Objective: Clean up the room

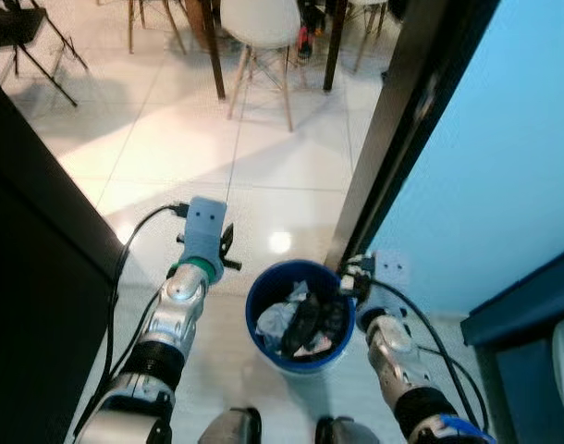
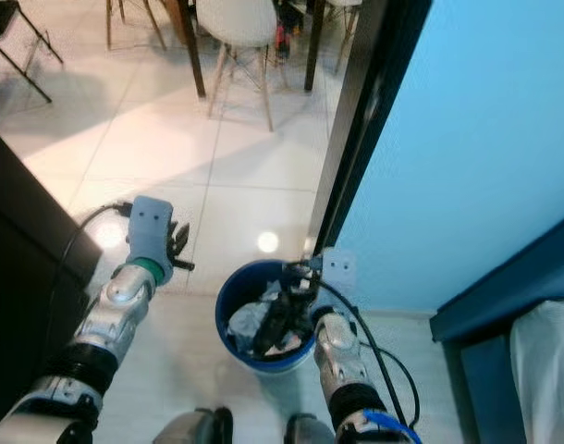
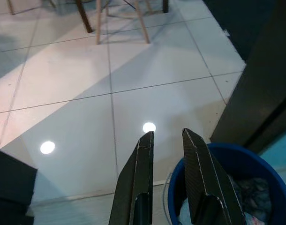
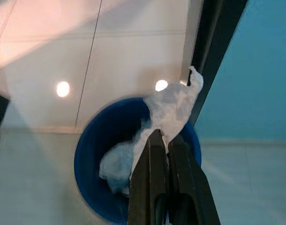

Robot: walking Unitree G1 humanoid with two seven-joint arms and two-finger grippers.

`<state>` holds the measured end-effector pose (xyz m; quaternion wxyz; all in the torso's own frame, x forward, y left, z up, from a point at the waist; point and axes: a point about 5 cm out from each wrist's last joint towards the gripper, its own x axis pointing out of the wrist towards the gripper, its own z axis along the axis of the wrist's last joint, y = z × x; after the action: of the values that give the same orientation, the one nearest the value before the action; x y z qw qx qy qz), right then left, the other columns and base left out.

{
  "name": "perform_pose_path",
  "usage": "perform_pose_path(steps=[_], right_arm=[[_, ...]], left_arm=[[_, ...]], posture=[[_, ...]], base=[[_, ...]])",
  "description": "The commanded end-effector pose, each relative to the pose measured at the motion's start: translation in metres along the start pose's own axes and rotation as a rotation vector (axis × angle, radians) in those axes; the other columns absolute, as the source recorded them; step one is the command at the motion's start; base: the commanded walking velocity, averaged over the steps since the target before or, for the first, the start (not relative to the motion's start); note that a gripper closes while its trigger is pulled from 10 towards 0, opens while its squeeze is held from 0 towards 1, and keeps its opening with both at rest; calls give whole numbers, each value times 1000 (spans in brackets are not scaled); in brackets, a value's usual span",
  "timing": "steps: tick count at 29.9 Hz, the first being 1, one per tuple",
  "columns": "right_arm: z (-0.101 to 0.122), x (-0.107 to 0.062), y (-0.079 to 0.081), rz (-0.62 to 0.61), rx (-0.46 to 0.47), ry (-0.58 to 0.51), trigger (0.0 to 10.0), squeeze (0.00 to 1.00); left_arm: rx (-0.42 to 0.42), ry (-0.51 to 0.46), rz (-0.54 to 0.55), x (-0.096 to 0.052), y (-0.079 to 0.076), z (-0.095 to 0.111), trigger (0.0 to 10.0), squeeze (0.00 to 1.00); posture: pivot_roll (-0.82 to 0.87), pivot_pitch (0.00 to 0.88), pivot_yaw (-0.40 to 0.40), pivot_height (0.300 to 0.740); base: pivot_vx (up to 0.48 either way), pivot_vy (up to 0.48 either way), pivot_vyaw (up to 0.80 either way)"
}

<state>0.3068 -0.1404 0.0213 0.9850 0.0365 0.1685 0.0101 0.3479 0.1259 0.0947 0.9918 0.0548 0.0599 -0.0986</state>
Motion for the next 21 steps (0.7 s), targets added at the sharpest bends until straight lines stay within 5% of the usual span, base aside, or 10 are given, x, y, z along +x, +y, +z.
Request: perform_pose_path(steps=[1, 7, 21], right_arm=[[-19, -4, 2, 39, -42, 101, 10000, 0], [-22, -2, 7, 94, -95, 168, 10000, 0], [-18, 2, 11, 146, -150, 171, 10000, 0]], left_arm=[[24, 43, -12, -4, -1, -12, 10000, 0], [100, 73, -58, -10, -3, -22, 10000, 0], [47, 82, -9, -16, 3, -27, 10000, 0]], posture=[[95, 98, 64, 740], [102, 113, 32, 740], [103, 145, 14, 740]], base=[[0, 0, 0], [0, 0, 0], [0, 0, 0]])
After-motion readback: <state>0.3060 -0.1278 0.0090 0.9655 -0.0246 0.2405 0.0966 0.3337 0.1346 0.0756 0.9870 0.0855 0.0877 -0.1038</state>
